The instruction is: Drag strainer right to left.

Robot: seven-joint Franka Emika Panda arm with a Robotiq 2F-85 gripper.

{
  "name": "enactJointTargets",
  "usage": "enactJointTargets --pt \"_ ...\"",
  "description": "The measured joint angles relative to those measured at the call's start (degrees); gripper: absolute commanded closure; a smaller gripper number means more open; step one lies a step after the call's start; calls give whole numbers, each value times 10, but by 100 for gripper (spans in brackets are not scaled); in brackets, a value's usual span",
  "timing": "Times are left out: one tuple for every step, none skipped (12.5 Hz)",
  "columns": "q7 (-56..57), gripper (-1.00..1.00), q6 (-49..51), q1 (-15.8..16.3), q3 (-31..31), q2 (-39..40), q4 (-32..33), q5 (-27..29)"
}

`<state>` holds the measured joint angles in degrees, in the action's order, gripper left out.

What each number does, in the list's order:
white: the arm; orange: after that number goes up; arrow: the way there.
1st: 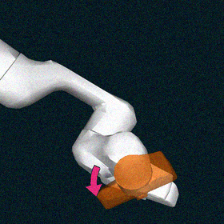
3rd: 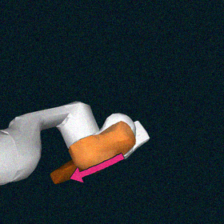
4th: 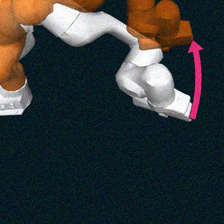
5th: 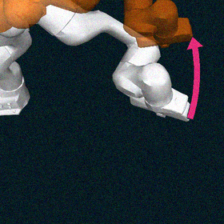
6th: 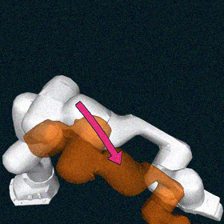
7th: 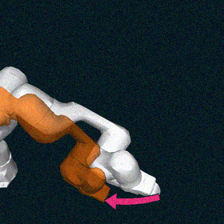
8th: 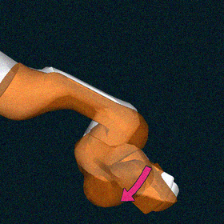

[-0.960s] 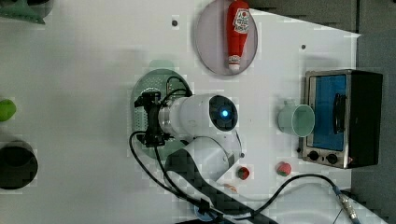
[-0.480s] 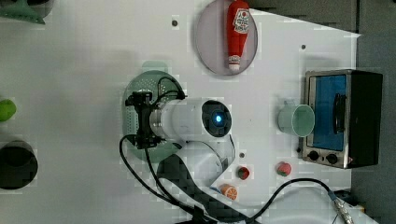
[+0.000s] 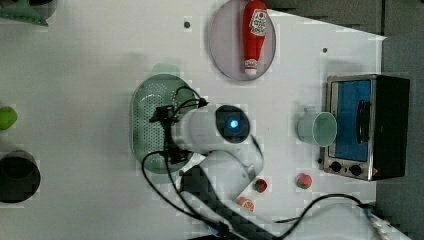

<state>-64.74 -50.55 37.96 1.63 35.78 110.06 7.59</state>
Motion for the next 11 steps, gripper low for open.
enactJointTargets --pt "35 -100 28 4 -22 -23 7 15" --pt "75 -100 73 13 -57 -53 8 15" --pt "122 -100 105 13 -87 -91 6 10" --pt "170 -100 136 13 -119 -135 6 4" --pt "220 -100 173 9 -154 -186 3 -10" --pt "267 -100 199 1 -188 -238 -4 -17" --pt "316 -100 211 1 -231 -286 -15 -22" --pt "367 -100 239 -4 -270 -331 -30 -22" --pt "417 -100 269 -10 -310 -371 -41 -31" --pt "464 -100 286 -13 -350 -408 -49 -48" --pt "511 -100 303 -25 -385 -437 -51 -54"
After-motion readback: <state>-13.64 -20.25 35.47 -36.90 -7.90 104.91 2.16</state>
